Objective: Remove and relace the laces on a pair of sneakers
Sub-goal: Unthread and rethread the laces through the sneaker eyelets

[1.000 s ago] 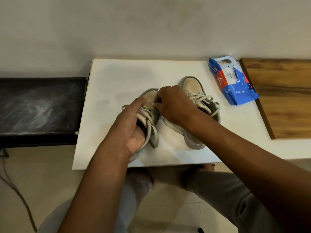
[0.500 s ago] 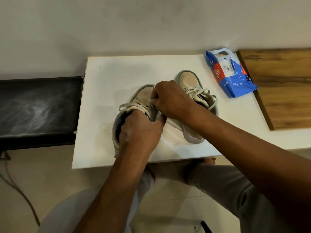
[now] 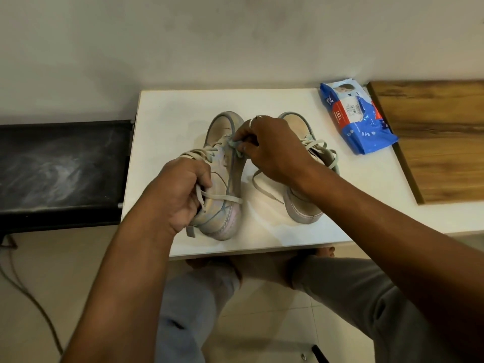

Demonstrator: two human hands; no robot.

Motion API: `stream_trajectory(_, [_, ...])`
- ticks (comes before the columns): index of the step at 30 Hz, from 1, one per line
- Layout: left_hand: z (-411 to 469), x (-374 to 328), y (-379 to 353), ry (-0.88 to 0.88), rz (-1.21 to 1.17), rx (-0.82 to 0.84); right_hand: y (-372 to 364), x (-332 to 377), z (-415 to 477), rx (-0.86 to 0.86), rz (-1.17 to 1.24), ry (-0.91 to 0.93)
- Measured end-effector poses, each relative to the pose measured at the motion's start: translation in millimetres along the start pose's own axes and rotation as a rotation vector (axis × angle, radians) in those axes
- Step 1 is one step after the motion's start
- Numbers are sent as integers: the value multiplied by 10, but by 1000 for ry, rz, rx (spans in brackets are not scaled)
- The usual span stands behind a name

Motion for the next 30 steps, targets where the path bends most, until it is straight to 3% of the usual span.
stream_trajectory(5, [75, -5, 105, 54, -148, 38, 13, 44, -15, 38, 81, -16])
stream_trajectory(9, [110, -20, 154, 35, -140, 11, -13, 222, -126, 122, 158, 113])
stream_trajectory(12, [118, -9, 154, 28, -141, -18, -11, 239, -84, 7, 60, 161])
stream_trajectory(15, [131, -8, 137, -2, -125, -47, 27, 172, 16, -61, -2, 95])
stream_trajectory(20, [124, 8, 110, 33, -178, 32, 23, 287, -92, 121, 108, 181])
stream_trajectory(25, [108, 38, 64, 92, -254, 60, 45, 191, -27, 2, 21, 134])
stream_trajectory(30, [96, 7, 67, 69, -267, 117, 23, 288, -147, 134, 127, 208])
Point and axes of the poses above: each hand's wrist, its own z-axis towards the middle knuckle, its own y-axis out of the back of the hand, x = y × z, the point moved 4 cm from there along z, towards the middle knuckle, and after that the axes turned 14 degrees about -z, right-handed, at the moved point
